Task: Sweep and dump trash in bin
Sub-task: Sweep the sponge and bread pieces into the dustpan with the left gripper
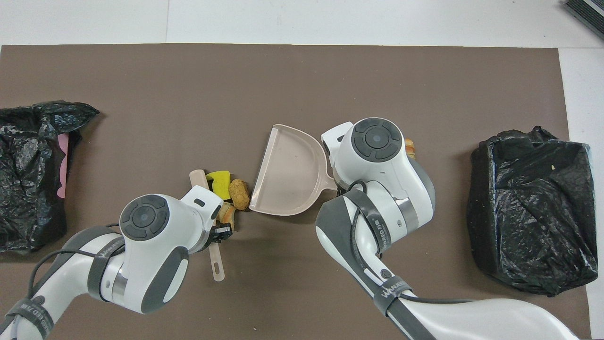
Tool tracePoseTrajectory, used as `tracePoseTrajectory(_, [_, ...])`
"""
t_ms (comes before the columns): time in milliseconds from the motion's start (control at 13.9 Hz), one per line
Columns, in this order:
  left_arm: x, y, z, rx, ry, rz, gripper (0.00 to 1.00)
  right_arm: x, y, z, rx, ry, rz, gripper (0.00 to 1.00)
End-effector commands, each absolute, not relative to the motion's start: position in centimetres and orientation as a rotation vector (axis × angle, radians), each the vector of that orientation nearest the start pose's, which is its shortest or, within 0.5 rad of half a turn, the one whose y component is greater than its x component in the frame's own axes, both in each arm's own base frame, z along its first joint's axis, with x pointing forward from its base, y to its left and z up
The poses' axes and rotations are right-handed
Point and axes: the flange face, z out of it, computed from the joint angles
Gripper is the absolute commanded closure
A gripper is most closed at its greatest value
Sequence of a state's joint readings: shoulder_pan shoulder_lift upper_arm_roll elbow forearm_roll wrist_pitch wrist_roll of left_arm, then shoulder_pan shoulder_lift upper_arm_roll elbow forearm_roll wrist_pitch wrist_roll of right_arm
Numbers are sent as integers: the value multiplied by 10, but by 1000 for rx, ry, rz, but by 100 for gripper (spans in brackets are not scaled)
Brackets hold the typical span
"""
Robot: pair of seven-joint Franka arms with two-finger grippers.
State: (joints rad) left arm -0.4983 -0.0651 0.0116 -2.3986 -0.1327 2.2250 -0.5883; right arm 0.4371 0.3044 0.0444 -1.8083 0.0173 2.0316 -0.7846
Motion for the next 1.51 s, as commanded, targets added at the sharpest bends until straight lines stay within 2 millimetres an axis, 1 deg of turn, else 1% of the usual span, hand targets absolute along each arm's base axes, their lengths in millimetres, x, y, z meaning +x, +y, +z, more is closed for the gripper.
tracePoseTrajectory(0, [419,-238,328,-3184,-297,257,100,551,285,364,-2441,-1905,144,100])
tracePoseTrajectory(215, [419,-239,329,-3208,-330,283,100,549,279,355,-2367,-2018,186,100])
tracePoseTrajectory(358, [418,-240,329,-3232,-357,311,100,550,276,354,-2326,-2107,204,100])
tracePoseTrajectory(430, [418,-241,328,-3244,-369,327,100,551,275,352,-2321,-2115,206,100])
tracePoseTrajectory(502, [418,-241,329,-3258,-363,329,100,550,275,349,-2315,-2127,212,100])
tracePoseTrajectory(573, [418,-242,329,-3275,-345,334,100,550,274,349,-2315,-2142,212,100])
tracePoseTrajectory(789, [414,-255,331,-3354,-242,352,100,550,274,348,-2299,-2160,216,100])
tracePoseTrajectory(860, [415,-259,333,-3394,-223,347,100,550,274,349,-2299,-2161,213,100])
tracePoseTrajectory(932, [414,-268,336,-3435,-201,348,100,551,273,348,-2300,-2158,216,100])
tracePoseTrajectory(1004, [415,-284,339,-3460,-166,353,100,551,273,348,-2300,-2158,216,100])
tracePoseTrajectory(1075, [417,-294,342,-3479,-163,356,100,551,273,349,-2301,-2159,213,100])
tracePoseTrajectory(1219, [423,-317,351,-3549,-231,395,100,551,273,348,-2299,-2160,216,100])
tracePoseTrajectory(1290, [428,-324,358,-3585,-279,411,100,551,273,348,-2298,-2160,218,100])
tracePoseTrajectory(1434, [433,-326,357,-3606,-347,446,100,551,273,348,-2293,-2164,220,100])
